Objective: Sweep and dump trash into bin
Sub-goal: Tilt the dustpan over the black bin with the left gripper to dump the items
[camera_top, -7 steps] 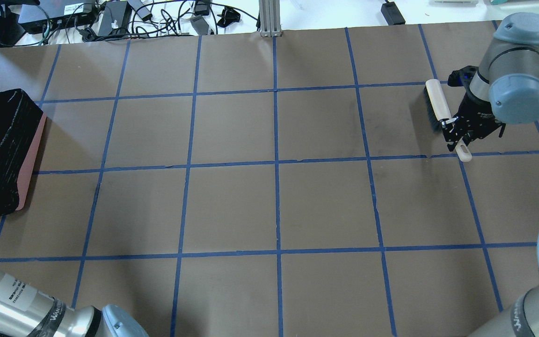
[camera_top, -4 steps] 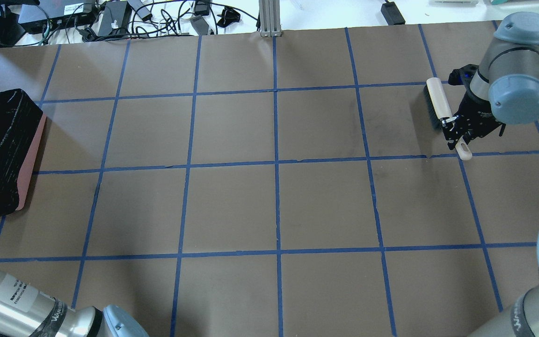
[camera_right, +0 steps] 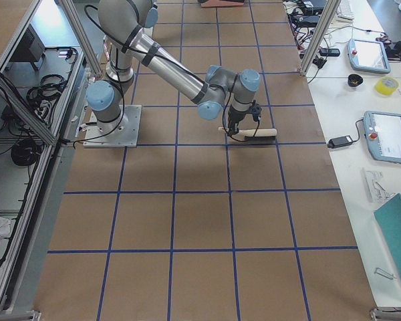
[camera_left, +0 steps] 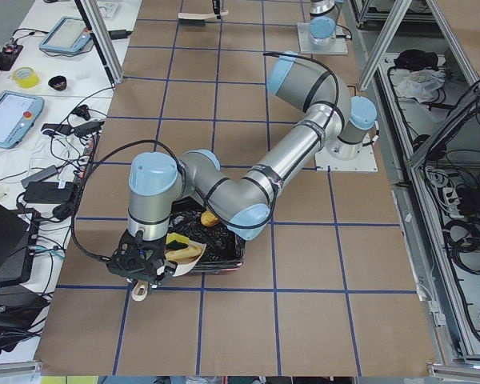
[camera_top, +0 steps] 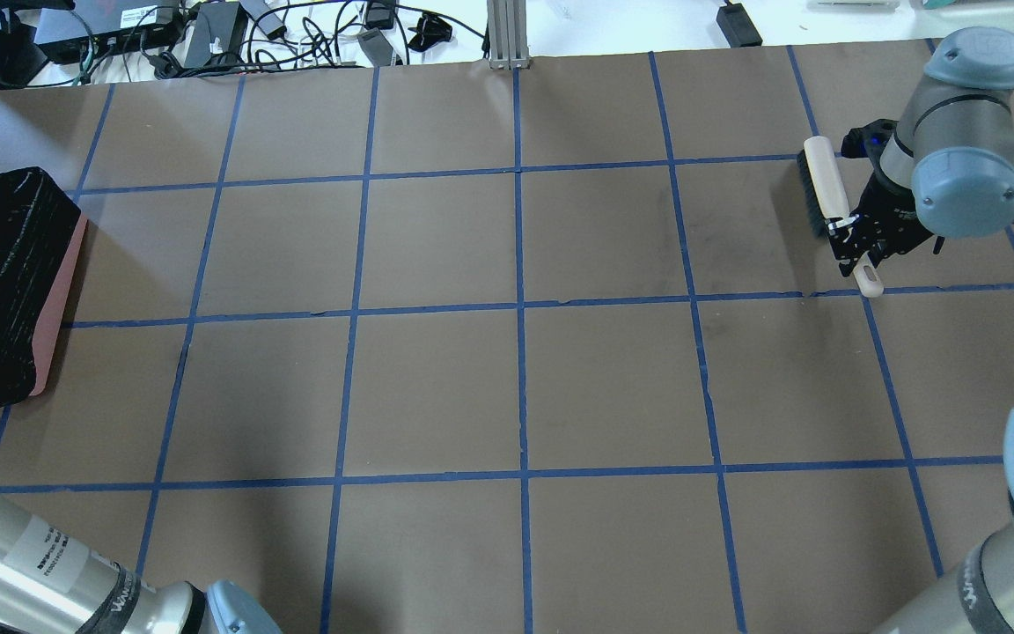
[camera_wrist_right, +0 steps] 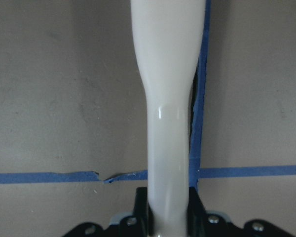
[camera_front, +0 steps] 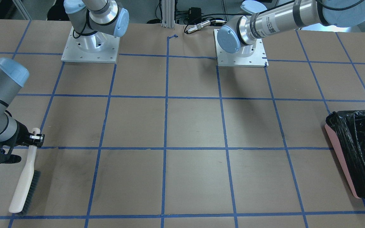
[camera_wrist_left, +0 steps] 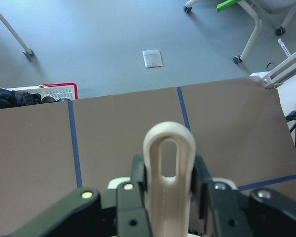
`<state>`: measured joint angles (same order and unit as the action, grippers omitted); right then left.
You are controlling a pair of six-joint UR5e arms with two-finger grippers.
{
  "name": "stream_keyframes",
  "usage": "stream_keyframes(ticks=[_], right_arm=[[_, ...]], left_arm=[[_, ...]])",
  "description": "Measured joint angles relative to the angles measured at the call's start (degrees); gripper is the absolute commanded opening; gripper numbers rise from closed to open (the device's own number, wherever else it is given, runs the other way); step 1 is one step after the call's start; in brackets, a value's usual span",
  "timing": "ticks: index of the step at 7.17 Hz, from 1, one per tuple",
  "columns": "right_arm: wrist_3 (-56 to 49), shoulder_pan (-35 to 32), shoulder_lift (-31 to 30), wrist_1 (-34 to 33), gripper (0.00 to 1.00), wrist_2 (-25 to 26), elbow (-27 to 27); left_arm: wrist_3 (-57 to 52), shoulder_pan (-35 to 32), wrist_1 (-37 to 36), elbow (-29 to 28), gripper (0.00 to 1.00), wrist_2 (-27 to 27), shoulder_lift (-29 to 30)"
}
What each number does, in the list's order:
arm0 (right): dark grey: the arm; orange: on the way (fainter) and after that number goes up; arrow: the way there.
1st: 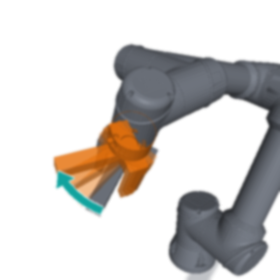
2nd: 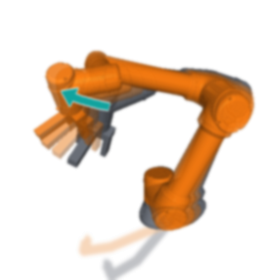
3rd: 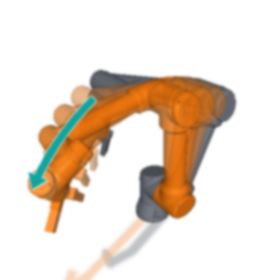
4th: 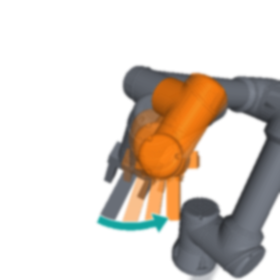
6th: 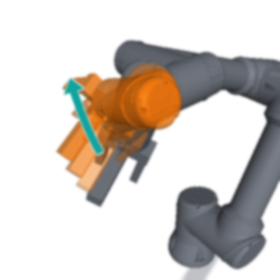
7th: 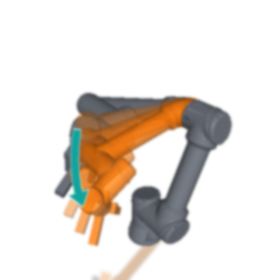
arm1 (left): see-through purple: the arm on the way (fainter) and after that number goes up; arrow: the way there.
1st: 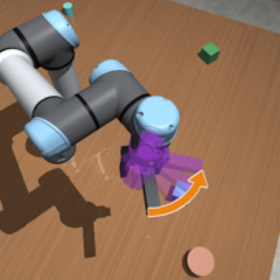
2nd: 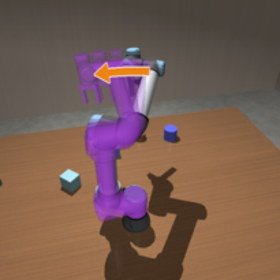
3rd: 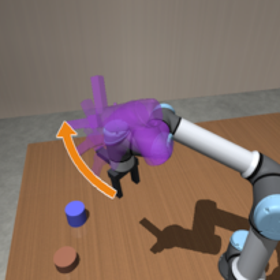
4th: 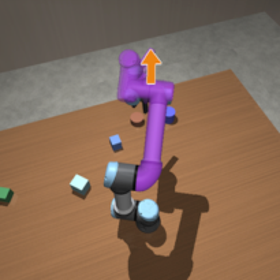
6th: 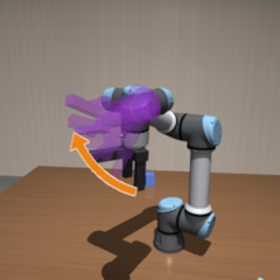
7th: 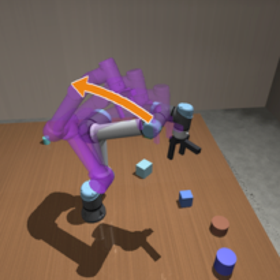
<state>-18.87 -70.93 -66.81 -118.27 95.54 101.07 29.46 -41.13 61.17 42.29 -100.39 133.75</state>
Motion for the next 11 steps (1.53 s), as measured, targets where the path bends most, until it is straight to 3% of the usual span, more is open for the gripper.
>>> stream_keyframes(ticks=[2,3,5,6,7,9,11], right_arm=[[0.1,0.0,-0.1,-0.1,0.90,0.0,0.0],[0.2,0.0,-0.2,-0.2,1.00,0.0,-0.1],[0.4,0.0,-0.5,-0.6,1.00,0.0,-0.2],[0.5,0.0,-0.6,-1.1,1.00,0.1,-0.2],[0.5,0.0,-0.8,-1.3,1.00,0.2,-0.3],[0.5,-0.1,-2.8,-0.8,1.00,0.3,-0.5],[0.6,-0.2,-7.1,1.1,1.00,-0.1,-1.0]], left_arm=[[0.3,-2.9,-5.3,3.8,0.00,-4.1,-2.9],[0.4,-4.0,-10.4,7.1,0.00,-5.8,-4.3],[0.6,-5.5,-22.4,15.4,0.00,-8.4,-6.5],[0.4,-5.8,-25.0,17.6,0.00,-9.4,-7.3],[0.1,-5.9,-23.6,17.8,0.00,-10.3,-8.1],[1.9,-7.0,-10.9,14.6,0.00,-12.2,-9.6],[6.6,-9.6,0.0,12.4,0.00,-10.2,-11.5]])
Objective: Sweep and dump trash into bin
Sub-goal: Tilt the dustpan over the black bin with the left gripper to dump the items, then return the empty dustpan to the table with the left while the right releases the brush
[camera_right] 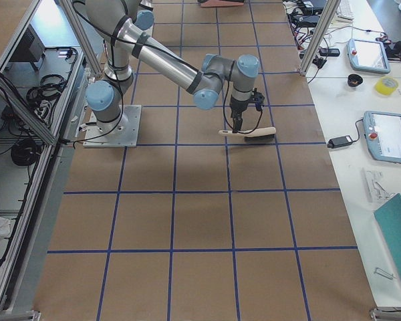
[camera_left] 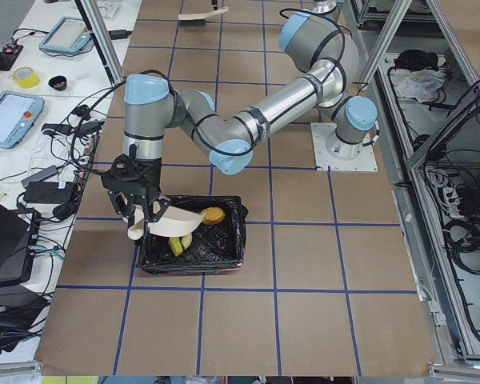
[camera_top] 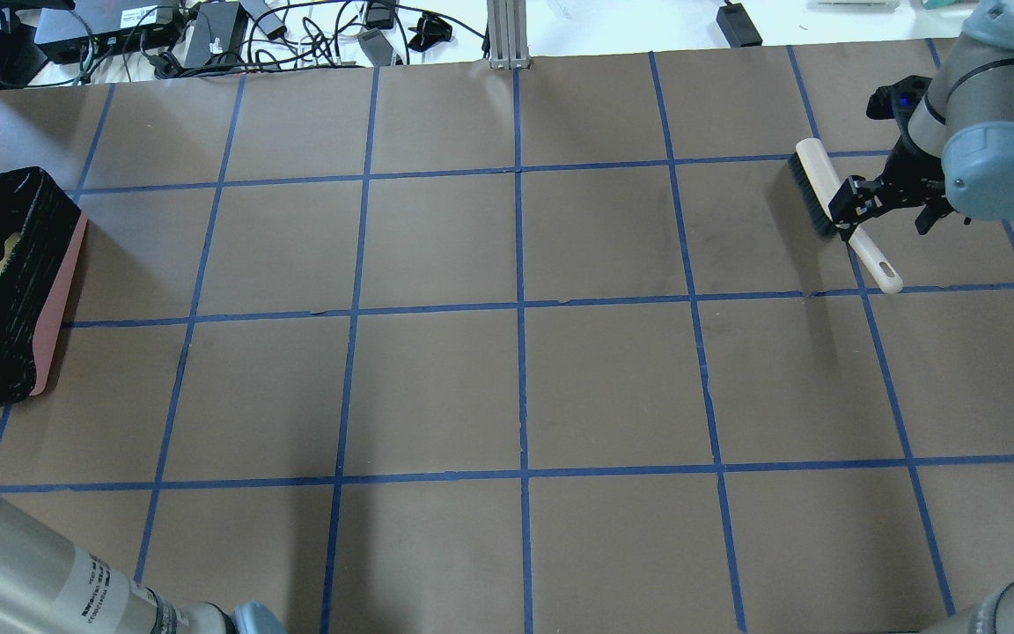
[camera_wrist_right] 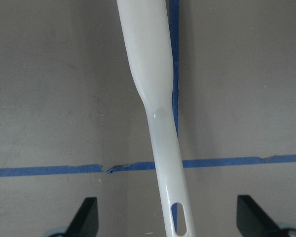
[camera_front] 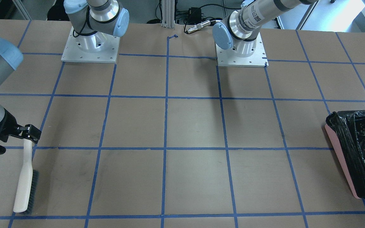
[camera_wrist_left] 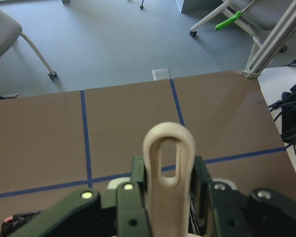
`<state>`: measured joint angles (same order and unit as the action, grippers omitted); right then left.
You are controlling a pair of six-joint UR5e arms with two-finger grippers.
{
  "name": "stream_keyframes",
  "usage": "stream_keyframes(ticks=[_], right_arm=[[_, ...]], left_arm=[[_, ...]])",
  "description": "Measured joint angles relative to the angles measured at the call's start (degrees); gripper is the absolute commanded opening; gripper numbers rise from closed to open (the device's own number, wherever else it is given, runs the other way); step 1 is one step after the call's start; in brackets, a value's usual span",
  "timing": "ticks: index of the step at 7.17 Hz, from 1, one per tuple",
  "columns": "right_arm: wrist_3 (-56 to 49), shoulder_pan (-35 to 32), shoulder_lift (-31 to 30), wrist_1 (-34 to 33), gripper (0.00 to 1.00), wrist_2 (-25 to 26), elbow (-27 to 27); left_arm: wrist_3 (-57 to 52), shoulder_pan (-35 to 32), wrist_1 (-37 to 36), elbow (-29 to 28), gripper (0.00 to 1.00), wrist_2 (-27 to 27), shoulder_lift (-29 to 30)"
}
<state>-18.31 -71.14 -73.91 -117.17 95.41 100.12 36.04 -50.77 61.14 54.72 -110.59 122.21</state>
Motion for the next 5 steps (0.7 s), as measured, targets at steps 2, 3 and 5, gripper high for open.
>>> stream_keyframes(ticks=[2,3,5], right_arm=[[0.5,-0.9,-5.7,4.3,1.00,-1.1,-0.4],[1.4,-1.8,-8.7,7.3,1.00,-2.6,-0.5],[3.1,-5.7,-12.5,11.0,1.00,-4.5,-2.8]], left_arm=[[4.8,-1.6,9.7,-0.4,0.00,5.8,-3.0],[8.1,-2.6,14.7,-0.1,0.00,8.8,-3.7],[16.1,-7.1,21.3,2.0,0.00,11.8,-3.0]])
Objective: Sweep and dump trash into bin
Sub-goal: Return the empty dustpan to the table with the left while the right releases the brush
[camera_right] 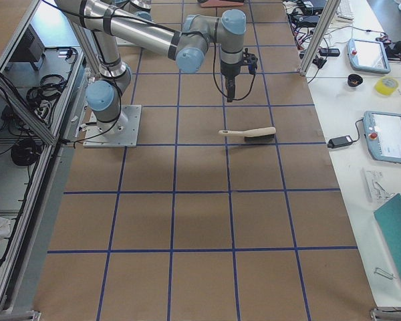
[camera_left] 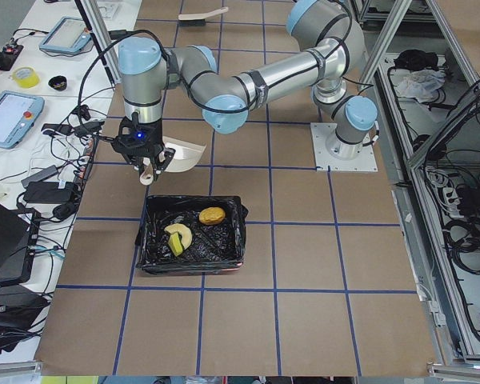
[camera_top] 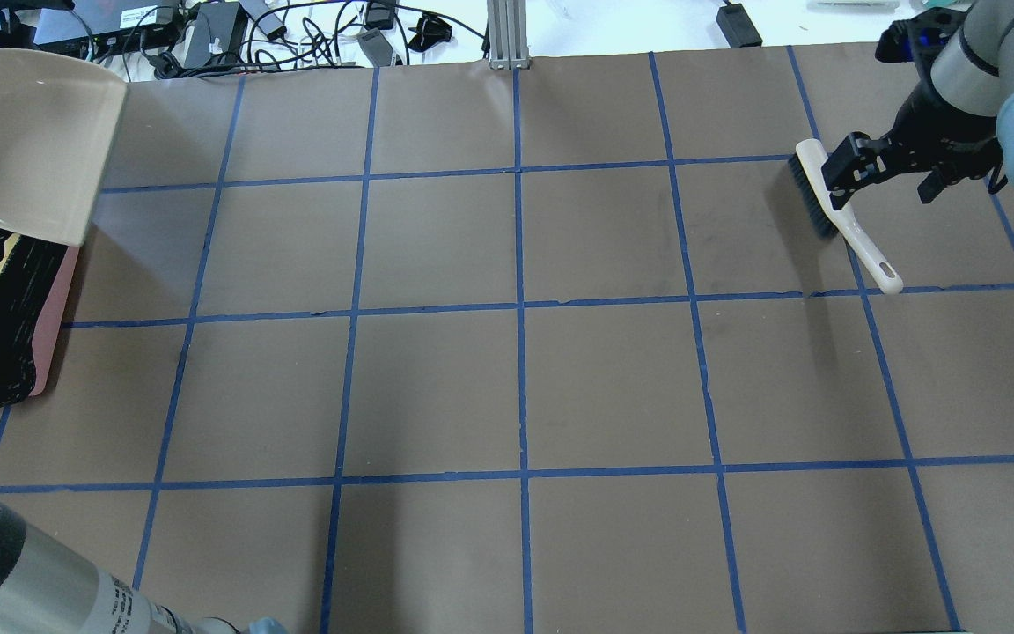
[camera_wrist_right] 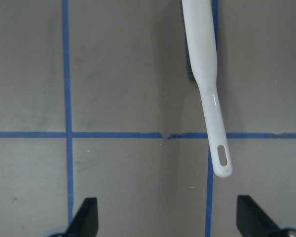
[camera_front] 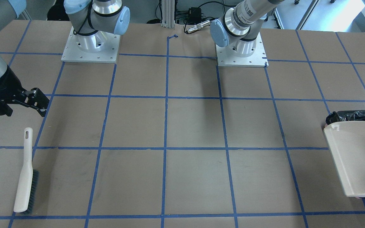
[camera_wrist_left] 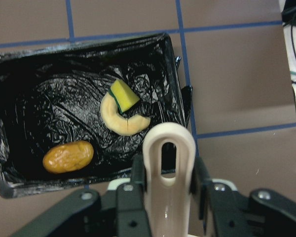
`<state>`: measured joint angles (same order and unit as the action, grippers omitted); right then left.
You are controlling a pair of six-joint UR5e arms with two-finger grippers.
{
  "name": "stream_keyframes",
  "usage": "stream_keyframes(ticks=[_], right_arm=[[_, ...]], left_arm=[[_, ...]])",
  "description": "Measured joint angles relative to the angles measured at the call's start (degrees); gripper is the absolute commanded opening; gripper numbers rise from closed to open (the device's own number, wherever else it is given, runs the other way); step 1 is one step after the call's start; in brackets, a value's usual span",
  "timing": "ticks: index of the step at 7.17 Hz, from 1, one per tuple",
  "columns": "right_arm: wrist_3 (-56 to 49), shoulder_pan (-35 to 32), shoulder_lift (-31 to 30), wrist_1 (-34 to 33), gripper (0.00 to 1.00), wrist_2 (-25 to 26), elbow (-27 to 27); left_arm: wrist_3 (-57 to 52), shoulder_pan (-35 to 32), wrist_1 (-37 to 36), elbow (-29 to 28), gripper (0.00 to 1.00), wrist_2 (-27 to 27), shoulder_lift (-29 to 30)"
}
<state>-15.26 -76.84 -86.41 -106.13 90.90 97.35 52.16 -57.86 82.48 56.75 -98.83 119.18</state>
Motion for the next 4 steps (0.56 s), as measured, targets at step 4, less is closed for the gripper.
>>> stream_keyframes(ticks=[4], right_arm=[[4.7,-6.0,0.1,10.0,1.00,-2.8,-7.8]], left_arm=[[15.0,-7.3,7.6,2.7,0.00,0.3,6.5]])
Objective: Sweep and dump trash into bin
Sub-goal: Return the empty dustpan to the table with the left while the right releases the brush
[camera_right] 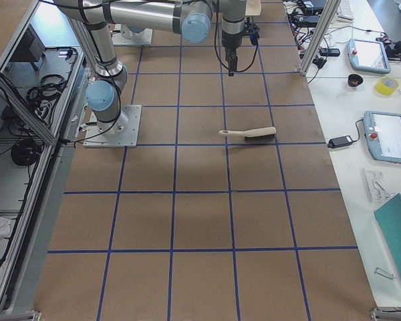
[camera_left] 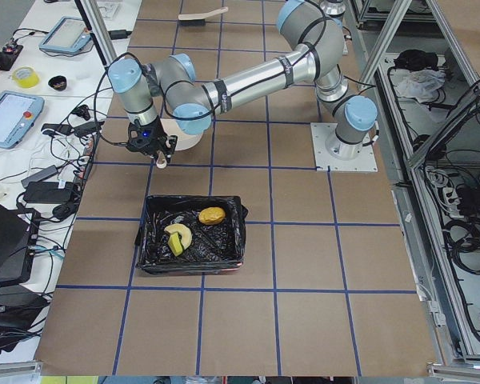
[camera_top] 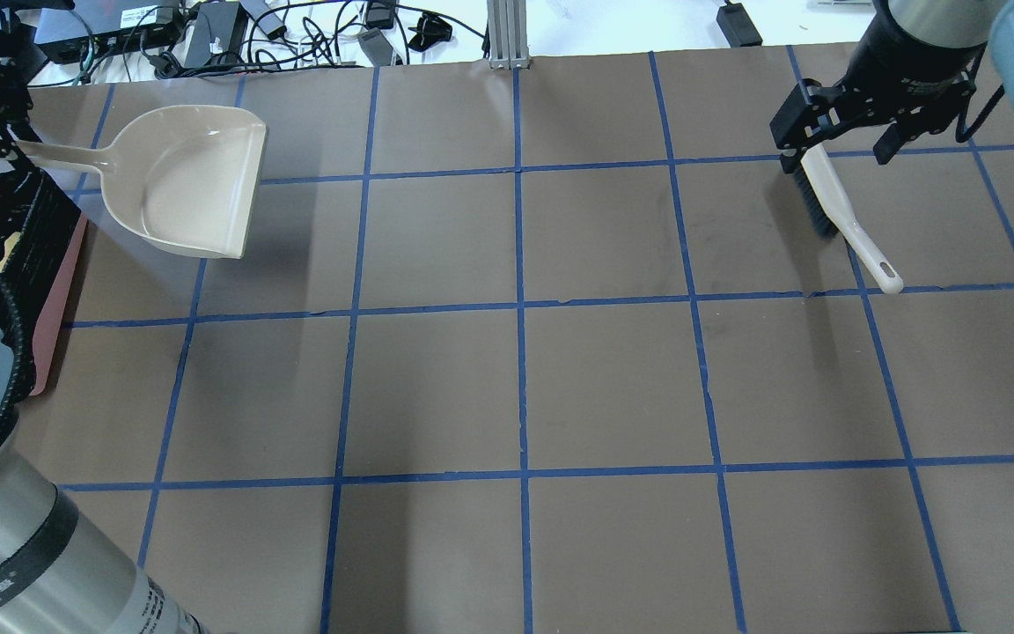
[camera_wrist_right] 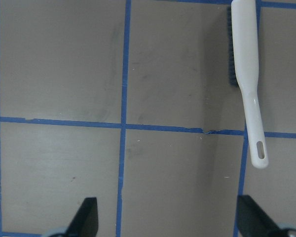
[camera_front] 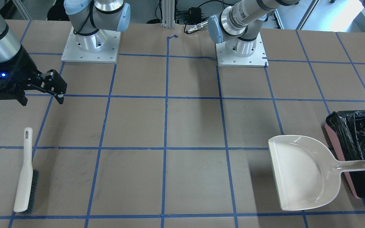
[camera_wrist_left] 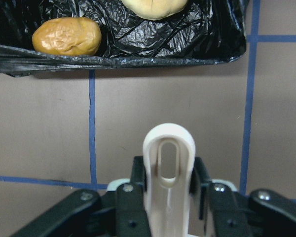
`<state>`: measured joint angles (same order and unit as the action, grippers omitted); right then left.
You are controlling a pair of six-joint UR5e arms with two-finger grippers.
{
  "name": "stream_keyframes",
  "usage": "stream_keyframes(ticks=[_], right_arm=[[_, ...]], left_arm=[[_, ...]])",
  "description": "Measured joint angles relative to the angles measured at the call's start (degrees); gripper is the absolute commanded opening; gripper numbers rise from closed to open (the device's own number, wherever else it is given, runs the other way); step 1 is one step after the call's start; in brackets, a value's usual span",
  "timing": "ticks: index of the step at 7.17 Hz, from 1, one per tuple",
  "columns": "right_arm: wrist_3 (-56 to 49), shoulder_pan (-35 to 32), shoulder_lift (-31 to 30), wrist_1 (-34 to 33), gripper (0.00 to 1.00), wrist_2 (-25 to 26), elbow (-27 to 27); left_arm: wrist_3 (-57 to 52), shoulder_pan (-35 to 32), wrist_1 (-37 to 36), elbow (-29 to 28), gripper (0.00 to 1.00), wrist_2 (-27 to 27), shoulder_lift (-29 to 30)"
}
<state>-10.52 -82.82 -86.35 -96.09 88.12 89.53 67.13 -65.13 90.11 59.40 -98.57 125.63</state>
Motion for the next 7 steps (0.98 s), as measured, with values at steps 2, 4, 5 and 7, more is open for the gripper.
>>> stream_keyframes(ticks=[2,4,5,7], right_arm=[[3.8,-3.8,0.1,0.1,1.00,-0.8,-0.5],[5.2,-5.0,0.8,-0.1,1.00,-0.7,-0.2],[5.3,-5.2,0.8,-0.2,1.00,-0.5,-0.3],[5.5,-5.3,0.9,0.3,1.00,0.3,-0.5]], left_arm=[[5.1,-2.6,3.2,-2.4,0.00,0.2,3.3],[8.3,-6.2,3.1,-2.5,0.00,0.1,5.8],[8.2,-8.1,1.9,-1.6,0.00,-0.9,6.4],[7.0,-10.4,-2.0,1.9,0.00,-3.3,6.0]])
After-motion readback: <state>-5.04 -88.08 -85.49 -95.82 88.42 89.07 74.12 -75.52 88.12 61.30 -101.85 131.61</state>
